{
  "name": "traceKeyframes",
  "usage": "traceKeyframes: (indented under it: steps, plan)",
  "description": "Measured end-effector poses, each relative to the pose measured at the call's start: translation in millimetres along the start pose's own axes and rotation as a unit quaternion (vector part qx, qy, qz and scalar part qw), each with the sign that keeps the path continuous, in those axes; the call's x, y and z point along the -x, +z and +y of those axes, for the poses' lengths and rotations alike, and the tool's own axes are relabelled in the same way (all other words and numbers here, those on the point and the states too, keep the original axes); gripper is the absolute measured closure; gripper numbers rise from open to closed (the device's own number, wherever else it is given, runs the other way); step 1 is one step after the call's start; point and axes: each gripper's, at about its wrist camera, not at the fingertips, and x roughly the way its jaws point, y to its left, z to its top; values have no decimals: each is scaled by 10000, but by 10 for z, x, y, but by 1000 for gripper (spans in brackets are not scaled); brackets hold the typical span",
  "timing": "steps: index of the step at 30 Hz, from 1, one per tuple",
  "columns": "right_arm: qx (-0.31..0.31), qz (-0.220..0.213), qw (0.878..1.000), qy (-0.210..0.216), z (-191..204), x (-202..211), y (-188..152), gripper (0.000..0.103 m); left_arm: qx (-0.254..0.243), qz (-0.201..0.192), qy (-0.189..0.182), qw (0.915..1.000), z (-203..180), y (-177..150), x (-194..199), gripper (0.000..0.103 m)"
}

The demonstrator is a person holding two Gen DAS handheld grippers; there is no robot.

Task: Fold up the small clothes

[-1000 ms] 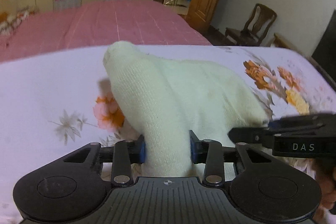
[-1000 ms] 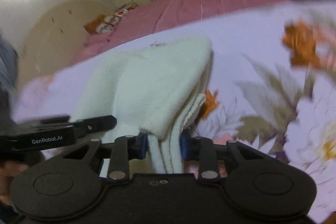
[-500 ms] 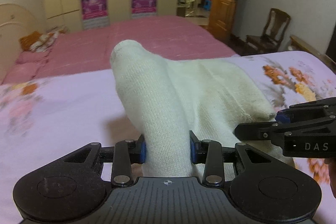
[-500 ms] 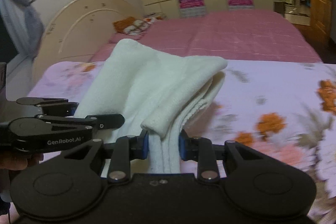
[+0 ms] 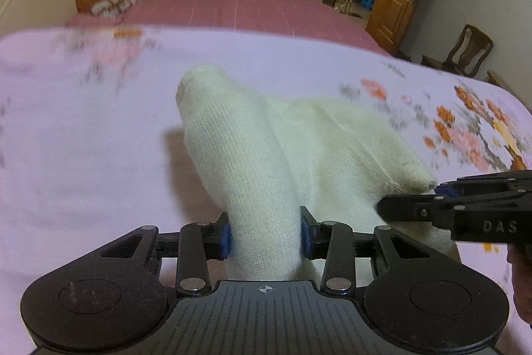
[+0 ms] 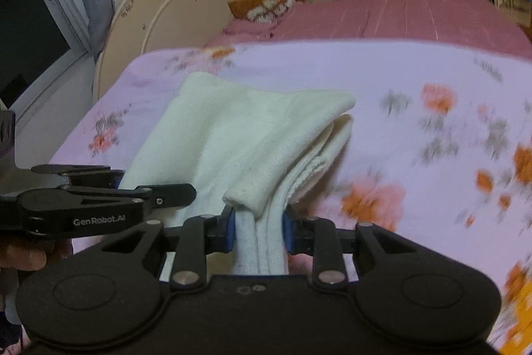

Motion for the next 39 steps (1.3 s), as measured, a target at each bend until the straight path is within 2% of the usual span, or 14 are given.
traceKeyframes:
  steps: [1, 3, 5, 7, 8, 9, 11, 14, 19, 23, 27, 30, 34, 39]
  plan:
    - [-87, 108, 9999, -90, -46, -53, -50, 77, 32, -57, 6, 10000, 55, -88, -14, 51]
    - [-342, 262, 9988, -228, -156, -138, -154, 77, 161, -252, 170, 9994, 135, -199, -17, 21]
    - [-816, 205, 9964, -100, -333, -129, -232, 67, 238, -381, 280, 9986, 199, -279, 31, 15]
    - [-1140, 175, 9933, 29, -430, -83, -256, 65, 328, -580, 310, 9973, 283, -360, 189, 16]
    - [-1169, 77, 9931, 12, -435, 0, -269, 64, 300, -728, 366, 9962, 290, -374, 308, 28]
    - [-1063, -113, 9943, -63, -409, 115, -272, 67, 236, -897, 427, 9948, 284, -379, 436, 51]
    - [-485, -552, 9968, -317, -281, 338, -265, 81, 64, -1134, 545, 9920, 206, -282, 578, 60]
    - [40, -735, 9962, -465, -90, 336, -178, 90, -287, -1148, 402, 9922, -13, -61, 492, 60]
    - [379, -316, 9962, -724, 24, -58, -47, 91, -457, -450, 497, 9967, -162, 18, -29, 60]
    - [518, -206, 9955, -765, -53, -186, -97, 92, -542, -563, 610, 9951, -272, -105, -87, 60]
    - [572, -290, 9946, -815, 62, -31, -91, 87, -659, -857, 810, 9908, -437, -222, 257, 56]
    - [742, -420, 9940, -678, 168, 279, -271, 84, -388, -869, 768, 9925, -440, -443, 482, 55]
    - [923, -212, 9943, -496, 317, 494, -668, 87, -232, -714, 758, 9943, -485, -800, 591, 55]
    - [1097, 153, 9907, -789, 368, 466, -1139, 88, -69, -412, 774, 9961, -559, -1187, 540, 55]
